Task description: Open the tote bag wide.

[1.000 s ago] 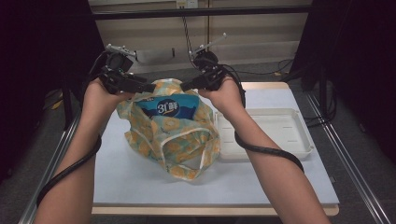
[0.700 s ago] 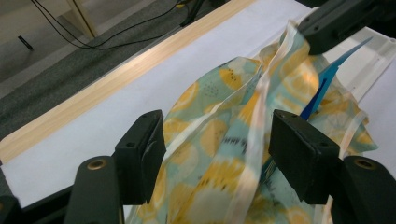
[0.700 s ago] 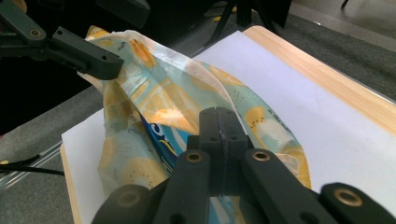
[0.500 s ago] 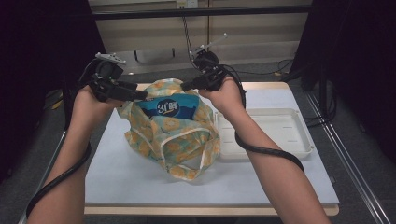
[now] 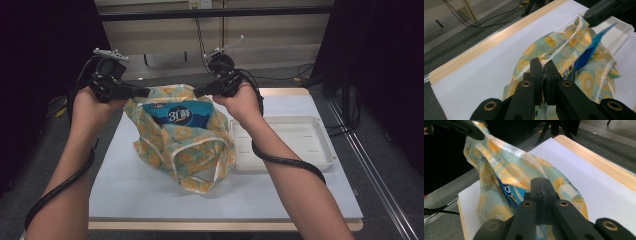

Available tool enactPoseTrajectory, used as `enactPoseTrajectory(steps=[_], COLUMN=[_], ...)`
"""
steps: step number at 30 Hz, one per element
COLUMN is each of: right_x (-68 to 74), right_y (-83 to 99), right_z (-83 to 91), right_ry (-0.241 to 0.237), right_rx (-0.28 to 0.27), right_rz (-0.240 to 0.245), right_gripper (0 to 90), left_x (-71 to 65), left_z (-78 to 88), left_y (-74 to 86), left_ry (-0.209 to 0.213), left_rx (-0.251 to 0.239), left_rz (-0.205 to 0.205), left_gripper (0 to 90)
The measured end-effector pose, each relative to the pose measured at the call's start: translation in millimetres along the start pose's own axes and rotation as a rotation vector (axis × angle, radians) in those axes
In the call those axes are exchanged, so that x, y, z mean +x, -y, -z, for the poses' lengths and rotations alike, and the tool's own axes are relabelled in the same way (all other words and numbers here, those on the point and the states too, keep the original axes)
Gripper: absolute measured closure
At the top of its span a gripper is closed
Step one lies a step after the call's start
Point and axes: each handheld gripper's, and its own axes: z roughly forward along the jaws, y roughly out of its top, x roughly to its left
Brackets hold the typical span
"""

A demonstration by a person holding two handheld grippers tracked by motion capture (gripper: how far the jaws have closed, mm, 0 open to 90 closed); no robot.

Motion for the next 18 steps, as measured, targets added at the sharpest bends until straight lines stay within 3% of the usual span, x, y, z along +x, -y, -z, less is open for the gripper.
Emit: enactPoseTrajectory(steps=[2,7,11,13,16,18], right_x=[-0.5,-4.9,-8.7,-10.5,-11.8,-12.5], right_y=[0.5,3.5,6.5,7.9,9.5,10.5], right_z=[-0.8,-5.1,-7.7,-8.5,-8.0,-7.8], right_ry=[0.007,0.005,0.004,0.001,0.004,0.002], right_rx=[0.003,0.01,0.016,0.02,0.018,0.015], right_rz=[0.002,-0.012,-0.022,-0.026,-0.032,-0.029], right_gripper=[90.0,90.0,90.0,90.0,90.0,90.0], left_x=[3.9,14.1,18.9,20.3,20.1,21.1], left_z=[-5.9,-22.3,-26.7,-27.6,-25.0,-21.1], left_y=[0.0,1.3,5.3,7.7,9.6,10.8], left_ry=[-0.014,-0.012,-0.014,-0.025,-0.058,-0.071], left_rx=[-0.008,0.032,0.032,0.027,0.037,0.024], left_rz=[0.015,0.056,0.062,0.085,0.08,0.081], left_gripper=[86.7,84.5,81.8,73.7,60.4,56.4])
